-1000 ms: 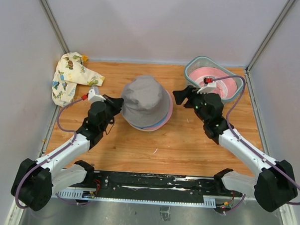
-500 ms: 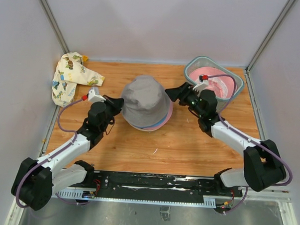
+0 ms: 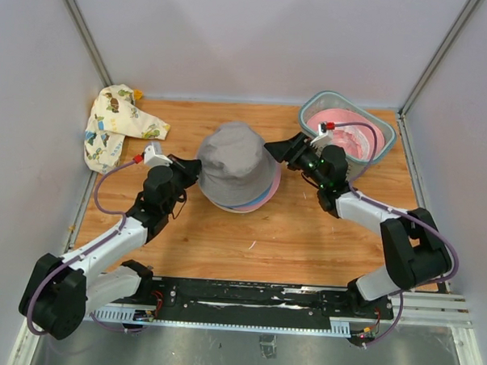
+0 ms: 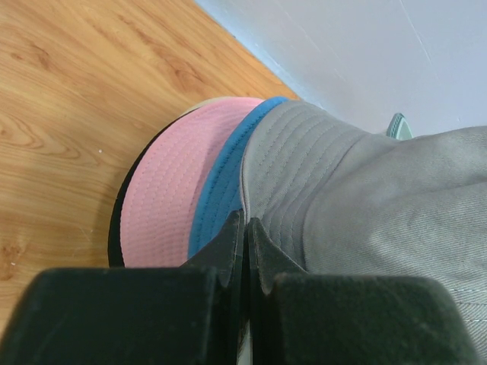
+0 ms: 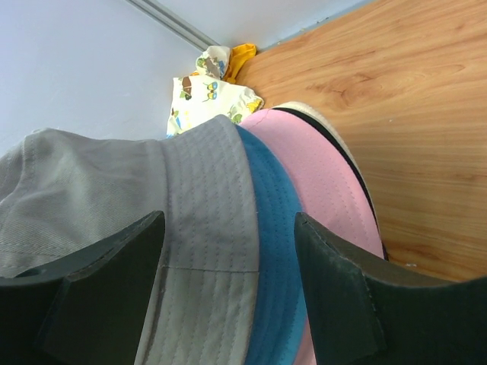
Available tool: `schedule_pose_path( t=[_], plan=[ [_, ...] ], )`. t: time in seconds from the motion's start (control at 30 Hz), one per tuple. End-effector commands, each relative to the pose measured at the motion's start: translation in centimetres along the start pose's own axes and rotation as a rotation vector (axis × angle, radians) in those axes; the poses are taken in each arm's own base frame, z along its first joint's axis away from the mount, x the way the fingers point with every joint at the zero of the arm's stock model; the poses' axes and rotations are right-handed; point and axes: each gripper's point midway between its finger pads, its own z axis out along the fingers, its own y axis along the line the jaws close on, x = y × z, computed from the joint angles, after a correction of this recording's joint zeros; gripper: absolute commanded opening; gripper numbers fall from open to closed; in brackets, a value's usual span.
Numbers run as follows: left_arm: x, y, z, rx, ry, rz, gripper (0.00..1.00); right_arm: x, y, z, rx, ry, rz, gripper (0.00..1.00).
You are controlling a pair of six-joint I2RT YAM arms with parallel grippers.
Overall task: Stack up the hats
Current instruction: Stack the hat on the hat.
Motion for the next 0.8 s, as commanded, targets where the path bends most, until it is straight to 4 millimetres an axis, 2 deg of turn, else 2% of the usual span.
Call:
schedule_pose_path(
  t=[0.0, 0.13, 0.3, 0.43, 0.63, 0.67, 0.77],
  plan=[
    [1.1, 2.3, 0.2, -0.063, 0.023, 0.022, 0.01, -0.5, 0.5, 0.2, -0.068, -0.016, 0.050, 0.70],
    [1.4, 2.4, 0.3, -0.065, 0.030, 0.023, 0.00, -0.2, 0.7, 0.4, -0.090, -0.007, 0.076, 0.67],
    [1.8, 2.5, 0.5, -0.065, 0.042, 0.026, 0.01, 0.0, 1.3, 0.5, -0.133, 0.001, 0.109, 0.56],
    [1.9, 2.6, 0.6, -0.068, 0.044, 0.031, 0.00, 0.2, 1.3, 0.5, -0.141, 0.007, 0.121, 0.40],
    [2.2, 3.1, 0.5, -0.080, 0.053, 0.047, 0.00, 0.7, 0.3, 0.7, -0.106, 0.017, 0.116, 0.04],
    [2.3, 3.2, 0.5, -0.084, 0.056, 0.050, 0.00, 0.9, 0.0, 0.7, -0.097, 0.021, 0.115, 0.01],
    [2.7, 3.6, 0.6, -0.093, 0.069, 0.060, 0.00, 1.5, -1.2, 0.7, -0.058, 0.031, 0.109, 0.01]
  ],
)
